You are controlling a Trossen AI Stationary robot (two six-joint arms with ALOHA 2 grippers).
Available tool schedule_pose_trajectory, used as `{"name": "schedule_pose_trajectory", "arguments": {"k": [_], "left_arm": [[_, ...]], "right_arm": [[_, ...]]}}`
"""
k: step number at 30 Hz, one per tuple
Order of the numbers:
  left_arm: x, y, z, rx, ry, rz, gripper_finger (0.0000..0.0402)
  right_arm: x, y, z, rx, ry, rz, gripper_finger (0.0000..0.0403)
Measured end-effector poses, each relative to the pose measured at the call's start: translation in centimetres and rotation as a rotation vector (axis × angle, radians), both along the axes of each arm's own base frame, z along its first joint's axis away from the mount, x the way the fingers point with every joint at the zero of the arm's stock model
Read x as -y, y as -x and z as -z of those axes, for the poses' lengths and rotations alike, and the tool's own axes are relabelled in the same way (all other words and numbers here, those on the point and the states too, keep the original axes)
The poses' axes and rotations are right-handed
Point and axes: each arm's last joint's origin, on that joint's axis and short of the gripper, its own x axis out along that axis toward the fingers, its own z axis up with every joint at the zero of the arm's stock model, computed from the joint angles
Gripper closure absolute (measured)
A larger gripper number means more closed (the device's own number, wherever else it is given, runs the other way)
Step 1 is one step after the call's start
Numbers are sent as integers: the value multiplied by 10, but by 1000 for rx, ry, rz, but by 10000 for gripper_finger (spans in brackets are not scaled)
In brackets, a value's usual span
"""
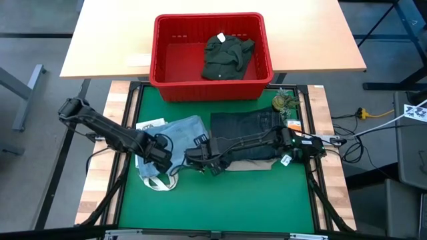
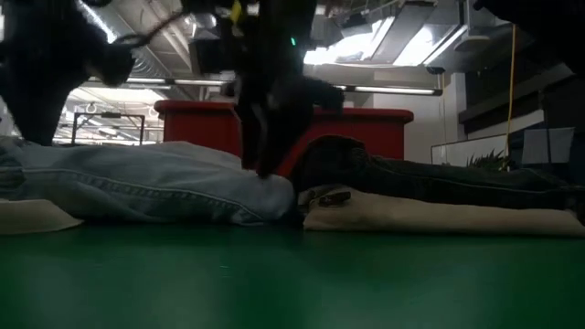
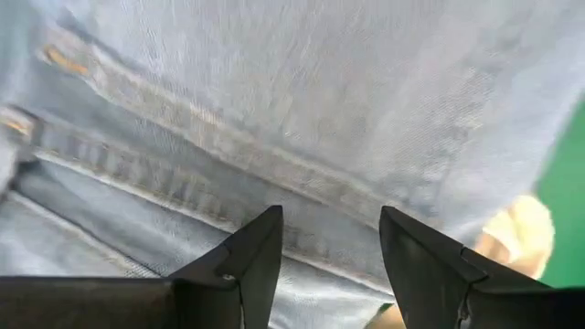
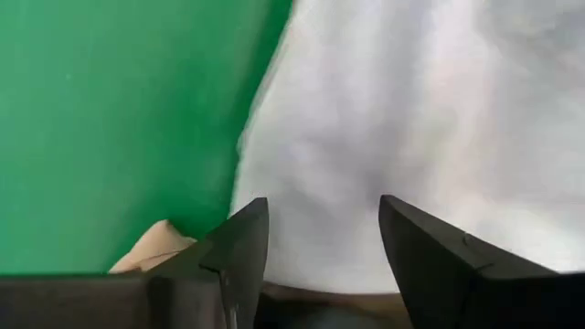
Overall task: Fold Laundry from Bin
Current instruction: Fold the light blue jeans
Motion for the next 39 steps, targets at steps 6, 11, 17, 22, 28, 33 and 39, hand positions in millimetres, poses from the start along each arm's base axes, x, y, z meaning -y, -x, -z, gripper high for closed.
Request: {"name": "schedule_pose_trajectory", "arguments": {"k": [6,11,17,22,28,33,39], "left_arm": [[-3,-3,-24,10,-88,1,225],[-16,-2,-37,-1,-215,-72,225],[-31,-3,-38,-35,-261,-94,225],[-41,-6,-37,-10,-323,-137,225],[-46,-11,-16,52,-311,-178,225],[-52,-9,4,61,-309,-209,225],[-64,1,30,12,-323,-257,225]], "right_arm": [[2,-6,-30,81,38,-25,194],[20,-11,-49,176,86,-18,194],[60,-12,-54,279,110,65,194],[98,-5,-47,320,74,177,194],[133,7,-26,327,-29,258,194],[148,15,-4,289,-34,275,194],[155,27,20,215,-64,278,194]]}}
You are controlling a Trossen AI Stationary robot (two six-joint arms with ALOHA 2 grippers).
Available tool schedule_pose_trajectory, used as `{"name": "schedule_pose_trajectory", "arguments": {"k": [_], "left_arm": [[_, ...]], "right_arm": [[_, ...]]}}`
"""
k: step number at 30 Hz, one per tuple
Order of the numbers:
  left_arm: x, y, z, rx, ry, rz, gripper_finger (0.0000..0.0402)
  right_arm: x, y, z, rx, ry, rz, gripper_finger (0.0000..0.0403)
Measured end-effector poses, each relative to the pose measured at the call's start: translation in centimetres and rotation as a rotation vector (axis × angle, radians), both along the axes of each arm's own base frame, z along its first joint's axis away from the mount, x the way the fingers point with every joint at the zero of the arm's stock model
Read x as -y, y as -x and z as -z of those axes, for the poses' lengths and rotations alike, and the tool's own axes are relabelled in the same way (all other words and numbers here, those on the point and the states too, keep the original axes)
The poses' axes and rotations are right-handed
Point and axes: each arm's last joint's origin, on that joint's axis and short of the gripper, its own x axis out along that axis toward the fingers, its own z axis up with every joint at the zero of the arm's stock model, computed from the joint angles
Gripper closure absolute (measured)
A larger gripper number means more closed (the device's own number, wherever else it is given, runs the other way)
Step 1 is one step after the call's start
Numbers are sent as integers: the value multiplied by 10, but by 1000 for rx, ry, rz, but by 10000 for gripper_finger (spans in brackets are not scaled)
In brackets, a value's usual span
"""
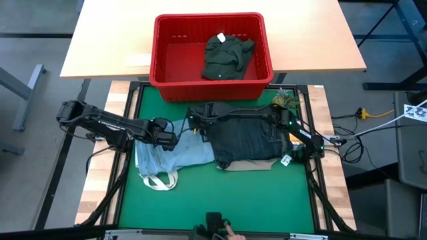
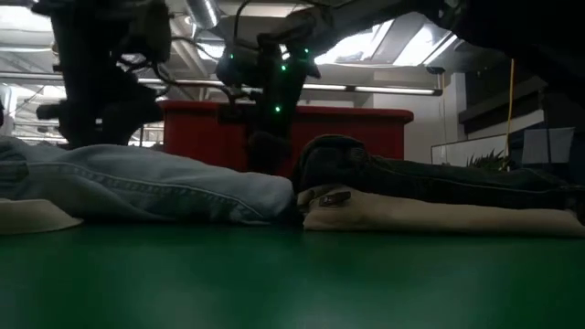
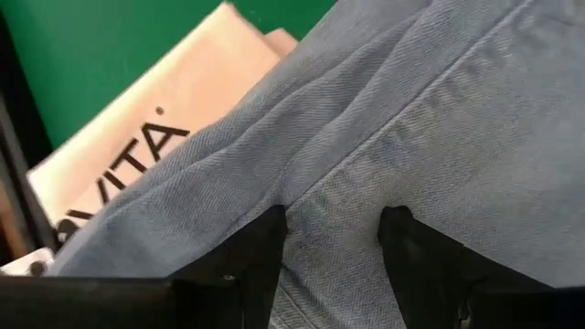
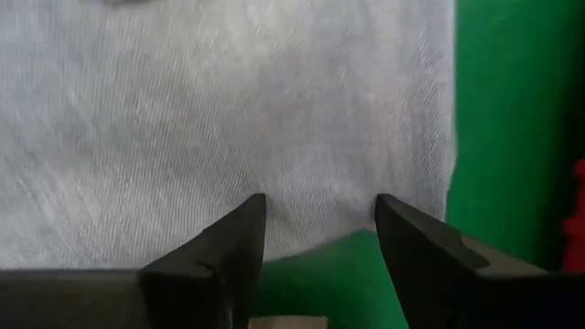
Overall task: Fold Laundry from Bin
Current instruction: Fold the light blue jeans
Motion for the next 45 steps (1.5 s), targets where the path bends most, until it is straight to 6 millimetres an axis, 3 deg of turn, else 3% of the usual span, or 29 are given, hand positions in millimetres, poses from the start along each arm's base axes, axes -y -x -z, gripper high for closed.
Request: {"name": "schedule_pose_trajectory", "arguments": {"k": [8,17,22,30,36,45], "left_arm": [[-4,6,23,37,-6,-20,225],[-4,6,24,33,0,-12,225],[-2,-4,4,17,52,55,225],[6,-21,-50,14,58,249,225],[28,-28,-78,61,100,419,225],[76,-17,-80,107,151,547,225]], "right_arm": [[-1,7,19,-37,-39,-3,194],[-2,8,20,-55,-35,-1,194],[-2,12,11,-146,7,19,194],[-9,16,-26,-202,-38,31,194],[-38,10,-42,-196,-91,-30,194],[-109,-9,-41,-208,-120,-120,194]]}}
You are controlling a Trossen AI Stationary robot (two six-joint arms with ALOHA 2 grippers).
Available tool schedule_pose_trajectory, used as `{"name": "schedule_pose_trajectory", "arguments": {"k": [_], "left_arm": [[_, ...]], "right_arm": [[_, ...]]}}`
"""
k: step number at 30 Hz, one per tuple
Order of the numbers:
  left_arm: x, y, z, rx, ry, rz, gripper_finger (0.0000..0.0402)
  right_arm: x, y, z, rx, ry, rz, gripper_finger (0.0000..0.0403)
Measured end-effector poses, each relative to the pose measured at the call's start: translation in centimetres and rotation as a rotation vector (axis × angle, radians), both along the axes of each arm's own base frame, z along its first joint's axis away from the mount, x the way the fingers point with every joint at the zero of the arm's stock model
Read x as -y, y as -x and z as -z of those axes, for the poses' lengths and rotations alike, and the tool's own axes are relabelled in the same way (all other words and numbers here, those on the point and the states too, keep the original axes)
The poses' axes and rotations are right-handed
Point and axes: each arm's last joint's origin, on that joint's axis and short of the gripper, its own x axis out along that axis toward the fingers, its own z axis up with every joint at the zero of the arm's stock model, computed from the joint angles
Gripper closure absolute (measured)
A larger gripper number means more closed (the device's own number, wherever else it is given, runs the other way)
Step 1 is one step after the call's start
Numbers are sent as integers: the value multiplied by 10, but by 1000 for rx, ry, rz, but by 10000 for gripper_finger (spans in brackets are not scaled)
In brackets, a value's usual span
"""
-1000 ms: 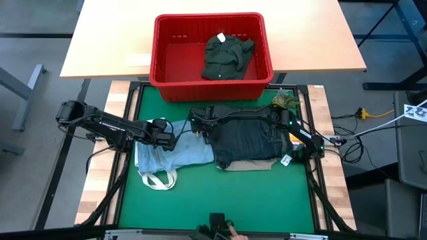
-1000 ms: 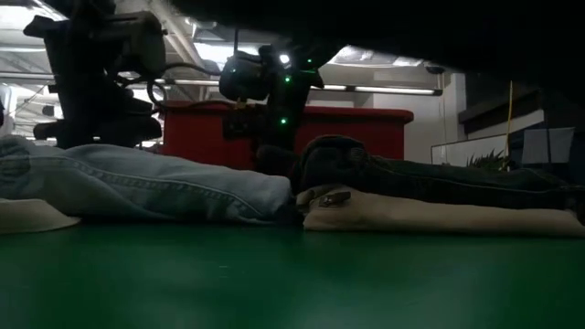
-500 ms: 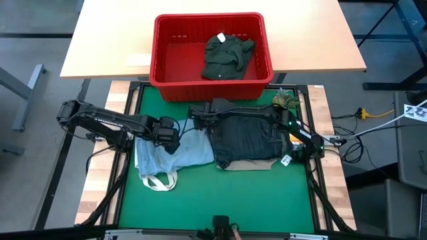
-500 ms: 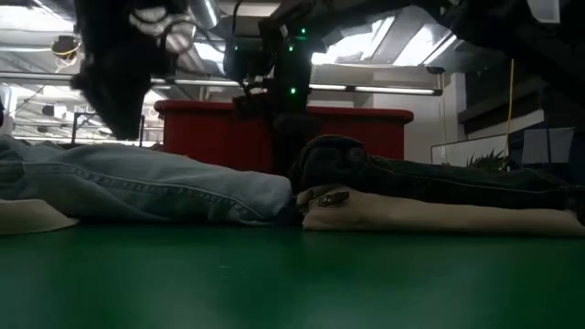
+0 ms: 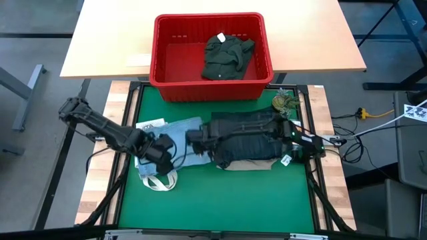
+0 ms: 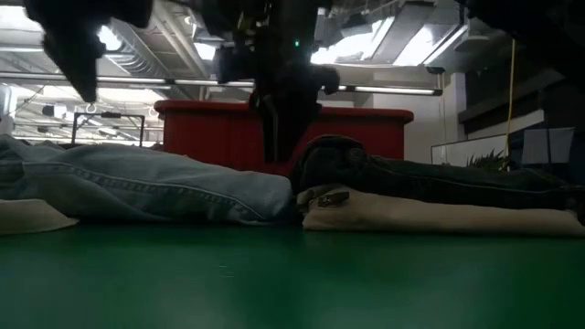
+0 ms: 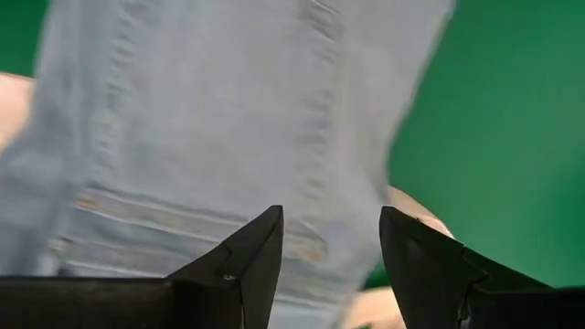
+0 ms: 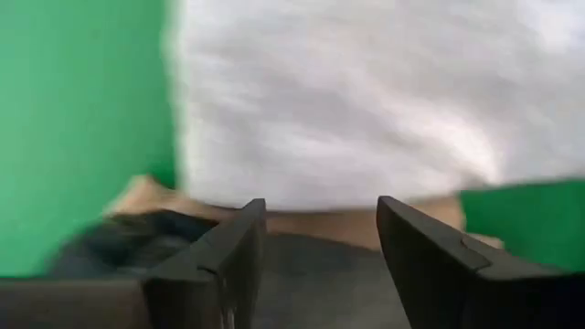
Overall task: Fold Laundry from Bin
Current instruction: Fold the light blue jeans
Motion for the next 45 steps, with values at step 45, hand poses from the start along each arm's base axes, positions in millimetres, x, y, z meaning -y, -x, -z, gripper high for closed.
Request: {"name": "schedule_pose_trajectory", "arguments": {"k": [45], "left_arm": [[50,7,17,37,-71,60,225]], "right_arm": [[-83,-21,-2,112,14,-175,194]]}}
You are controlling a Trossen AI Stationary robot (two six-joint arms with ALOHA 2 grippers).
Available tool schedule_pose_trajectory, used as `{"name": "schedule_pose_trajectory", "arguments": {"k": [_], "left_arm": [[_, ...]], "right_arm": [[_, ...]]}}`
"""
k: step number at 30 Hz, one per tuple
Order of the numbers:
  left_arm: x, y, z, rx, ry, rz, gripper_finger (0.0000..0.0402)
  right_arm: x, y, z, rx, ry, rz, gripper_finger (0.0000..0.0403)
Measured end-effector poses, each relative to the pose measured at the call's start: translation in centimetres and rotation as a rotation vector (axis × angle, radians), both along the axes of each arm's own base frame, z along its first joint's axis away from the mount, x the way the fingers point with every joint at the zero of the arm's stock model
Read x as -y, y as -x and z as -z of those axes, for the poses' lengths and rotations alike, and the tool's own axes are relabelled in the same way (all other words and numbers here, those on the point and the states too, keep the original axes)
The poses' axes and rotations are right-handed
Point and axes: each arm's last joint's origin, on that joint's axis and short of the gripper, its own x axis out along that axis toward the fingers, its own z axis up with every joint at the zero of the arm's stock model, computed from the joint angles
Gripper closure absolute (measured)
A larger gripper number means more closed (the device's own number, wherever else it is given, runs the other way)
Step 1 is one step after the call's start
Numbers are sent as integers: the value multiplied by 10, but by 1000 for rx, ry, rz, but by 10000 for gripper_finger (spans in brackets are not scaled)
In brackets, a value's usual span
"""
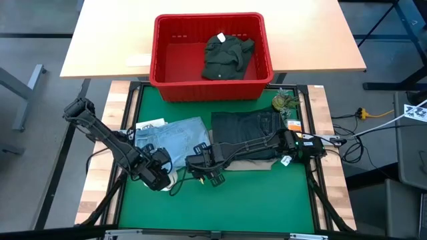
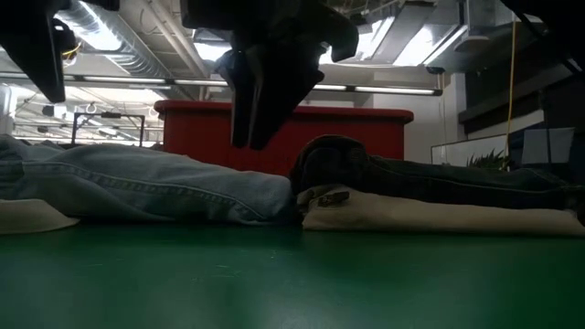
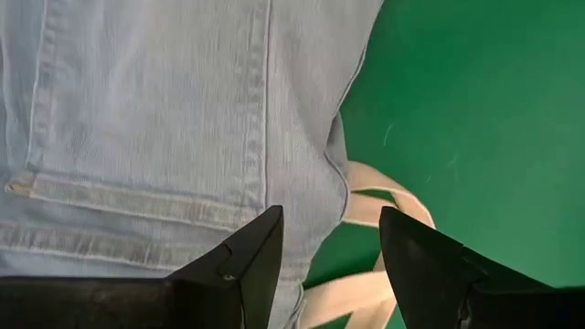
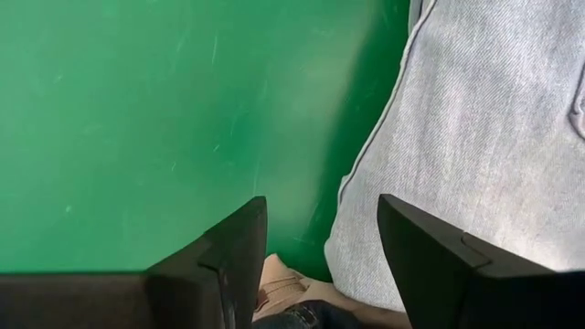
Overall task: Fold Laundry from Bin
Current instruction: Fold the light blue jeans, then stack the light blue jeans on top of the dark blue jeans
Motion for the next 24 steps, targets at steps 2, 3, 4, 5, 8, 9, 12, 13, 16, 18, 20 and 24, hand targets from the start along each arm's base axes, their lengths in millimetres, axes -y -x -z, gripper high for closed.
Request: {"name": "schedule_pose_trajectory", "arguments": {"k": [2,3,4,5,8,9,12,13,16,18,20,24], "left_arm": [[-3,-1,0,-22,13,-10,225],[-4,-1,1,-34,17,-16,223],[-6,-1,1,-45,21,-21,219],[-7,-2,1,-52,25,-15,215],[-10,-4,1,-81,33,33,192],[-11,-5,1,-85,32,45,183],[-13,-6,1,-94,22,81,160],[-13,-6,1,-96,14,101,154],[-11,-4,6,-104,-4,155,145],[-10,0,13,-119,-13,170,144],[-7,3,19,-119,-14,182,144],[-4,8,27,-127,-20,209,143]], "right_arm": [[0,1,0,-7,0,0,194],[0,1,0,-8,0,0,194],[0,1,0,-7,0,0,194],[0,1,0,-7,0,0,194],[1,1,0,-7,26,7,194],[1,1,0,-7,40,11,194],[3,1,0,-9,90,23,194],[3,1,0,-9,104,29,194],[4,1,0,-1,115,84,194],[4,1,0,3,108,114,194],[4,0,0,9,103,134,194],[4,-3,7,42,95,165,194]]}}
